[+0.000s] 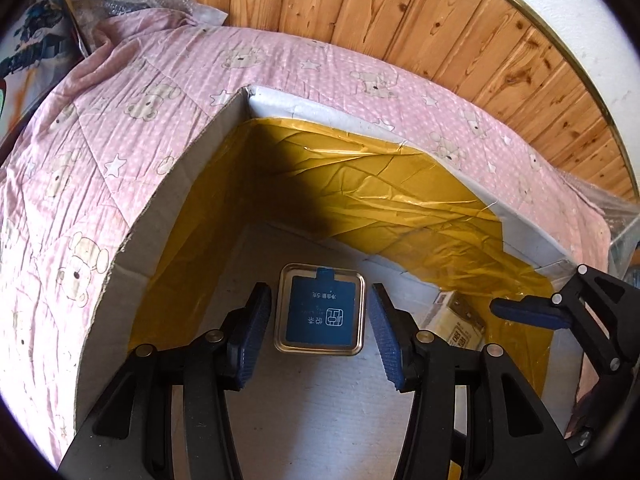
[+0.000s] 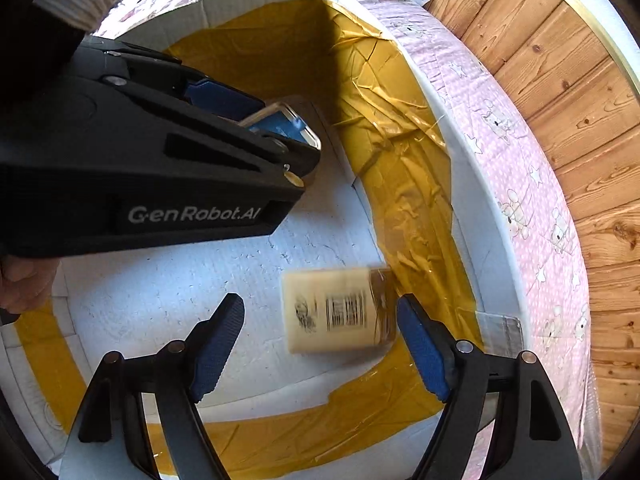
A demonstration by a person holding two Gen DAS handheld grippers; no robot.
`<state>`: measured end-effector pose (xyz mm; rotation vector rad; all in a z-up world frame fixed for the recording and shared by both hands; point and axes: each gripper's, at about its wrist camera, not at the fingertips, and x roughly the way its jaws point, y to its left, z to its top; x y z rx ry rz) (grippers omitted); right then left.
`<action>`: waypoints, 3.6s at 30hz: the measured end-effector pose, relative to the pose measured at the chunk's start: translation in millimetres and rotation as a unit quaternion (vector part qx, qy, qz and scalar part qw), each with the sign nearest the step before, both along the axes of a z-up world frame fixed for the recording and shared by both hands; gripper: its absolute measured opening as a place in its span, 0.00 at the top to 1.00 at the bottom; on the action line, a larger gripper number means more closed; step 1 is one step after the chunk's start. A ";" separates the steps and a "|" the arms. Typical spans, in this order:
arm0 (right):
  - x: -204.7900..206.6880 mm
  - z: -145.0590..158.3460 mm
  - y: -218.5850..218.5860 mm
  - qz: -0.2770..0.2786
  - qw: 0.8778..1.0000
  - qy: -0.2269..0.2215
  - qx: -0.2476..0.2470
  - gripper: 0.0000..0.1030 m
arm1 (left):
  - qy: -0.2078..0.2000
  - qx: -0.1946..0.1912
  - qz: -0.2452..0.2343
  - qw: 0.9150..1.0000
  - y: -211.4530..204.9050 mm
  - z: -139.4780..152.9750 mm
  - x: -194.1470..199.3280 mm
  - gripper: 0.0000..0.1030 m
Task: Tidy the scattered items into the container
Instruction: 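Lower both items into the box and open both tools to release, then withdraw both tools from the box back toward the remaining items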
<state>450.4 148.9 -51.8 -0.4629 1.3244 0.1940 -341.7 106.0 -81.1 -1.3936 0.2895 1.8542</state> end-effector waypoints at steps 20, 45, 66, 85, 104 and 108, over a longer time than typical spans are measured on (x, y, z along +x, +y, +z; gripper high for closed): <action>-66.0 44.3 20.6 -0.054 0.991 -0.090 0.086 0.23 | 0.060 0.005 -0.027 0.998 -48.9 68.7 51.9 0.48; -182.9 96.2 65.3 -0.015 0.968 -0.211 0.136 0.23 | 0.106 0.020 -0.073 0.991 -110.4 127.8 137.6 0.48; -265.2 120.9 54.5 0.001 0.936 -0.296 0.192 0.23 | 0.136 0.051 -0.095 0.985 -148.7 162.6 193.9 0.48; -322.8 117.6 13.1 -0.040 0.913 -0.322 0.248 0.22 | 0.146 0.094 -0.084 0.981 -173.4 179.3 246.7 0.48; -335.4 102.5 -32.7 -0.083 0.905 -0.328 0.258 0.22 | 0.101 0.097 -0.074 0.987 -177.5 142.5 274.0 0.48; -335.1 100.8 -43.2 -0.095 0.904 -0.328 0.256 0.22 | 0.092 0.091 -0.081 0.988 -166.4 132.9 277.8 0.48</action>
